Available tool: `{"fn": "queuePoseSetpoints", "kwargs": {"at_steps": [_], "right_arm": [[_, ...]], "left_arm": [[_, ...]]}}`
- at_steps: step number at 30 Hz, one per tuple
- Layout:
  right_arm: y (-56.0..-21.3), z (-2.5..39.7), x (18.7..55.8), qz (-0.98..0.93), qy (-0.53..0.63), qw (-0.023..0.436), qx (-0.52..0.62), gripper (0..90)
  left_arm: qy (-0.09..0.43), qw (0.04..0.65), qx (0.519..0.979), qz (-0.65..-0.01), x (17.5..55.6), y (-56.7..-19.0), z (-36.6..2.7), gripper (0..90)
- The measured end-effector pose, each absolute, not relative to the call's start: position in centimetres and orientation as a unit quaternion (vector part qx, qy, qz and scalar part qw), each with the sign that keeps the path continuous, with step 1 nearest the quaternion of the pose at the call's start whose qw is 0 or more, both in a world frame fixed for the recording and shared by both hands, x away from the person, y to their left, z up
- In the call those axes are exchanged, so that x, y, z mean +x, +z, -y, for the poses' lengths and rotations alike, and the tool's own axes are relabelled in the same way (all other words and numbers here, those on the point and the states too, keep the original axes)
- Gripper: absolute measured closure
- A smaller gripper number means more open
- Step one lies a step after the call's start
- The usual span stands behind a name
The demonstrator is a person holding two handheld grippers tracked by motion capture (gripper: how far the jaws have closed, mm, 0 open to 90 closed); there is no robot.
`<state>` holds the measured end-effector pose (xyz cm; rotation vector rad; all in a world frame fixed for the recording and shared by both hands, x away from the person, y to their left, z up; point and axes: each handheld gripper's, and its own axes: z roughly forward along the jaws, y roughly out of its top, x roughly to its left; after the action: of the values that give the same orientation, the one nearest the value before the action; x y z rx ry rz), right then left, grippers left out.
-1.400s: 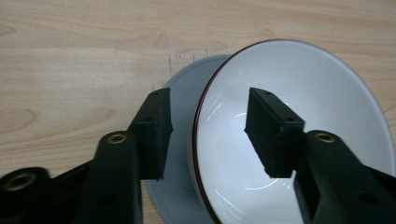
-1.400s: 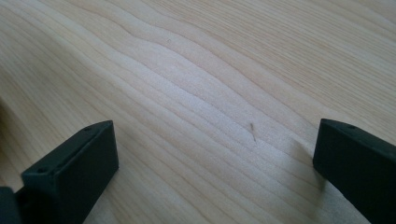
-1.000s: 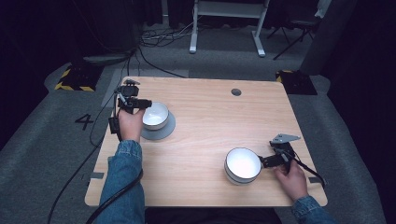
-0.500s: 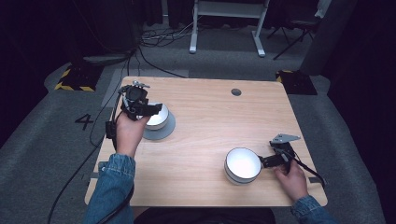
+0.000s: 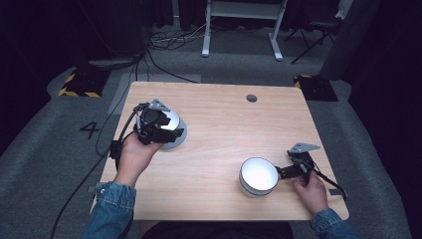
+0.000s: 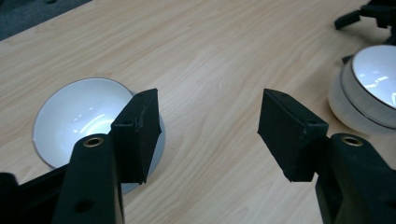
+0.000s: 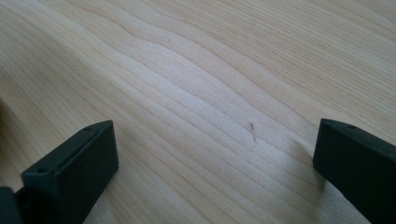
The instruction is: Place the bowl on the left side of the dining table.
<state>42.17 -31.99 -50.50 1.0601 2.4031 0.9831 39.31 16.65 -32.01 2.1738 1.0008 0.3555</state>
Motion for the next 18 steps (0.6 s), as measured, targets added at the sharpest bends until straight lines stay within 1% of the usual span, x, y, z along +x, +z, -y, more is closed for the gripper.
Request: {"fn": "queuePoseSetpoints", "kwargs": {"at_steps": [4,8,11,15,18], "right_arm": [[-50.5,32.0,42.2,-0.845,0.346,0.168,0.373,0.3],[-50.5,32.0,42.2,-0.845,0.346,0.168,0.373,0.3],[-50.5,32.0,42.2,-0.845,0.346,0.168,0.373,0.3],[-50.5,32.0,42.2,-0.845,0.346,0.168,0.373,0.3],[-50.5,32.0,42.2,-0.845,0.346,0.168,0.373,0.3]], "left_arm": [[0.135,0.354,0.846,-0.374,38.5,-32.3,-16.2,38.6],[0.127,0.374,0.846,-0.358,36.9,-33.3,-16.3,38.6],[0.120,0.376,0.843,-0.365,36.3,-34.3,-16.6,38.6],[0.129,0.373,0.843,-0.366,35.6,-35.2,-17.0,38.4],[0.124,0.380,0.841,-0.366,34.8,-35.8,-16.9,37.8]]}}
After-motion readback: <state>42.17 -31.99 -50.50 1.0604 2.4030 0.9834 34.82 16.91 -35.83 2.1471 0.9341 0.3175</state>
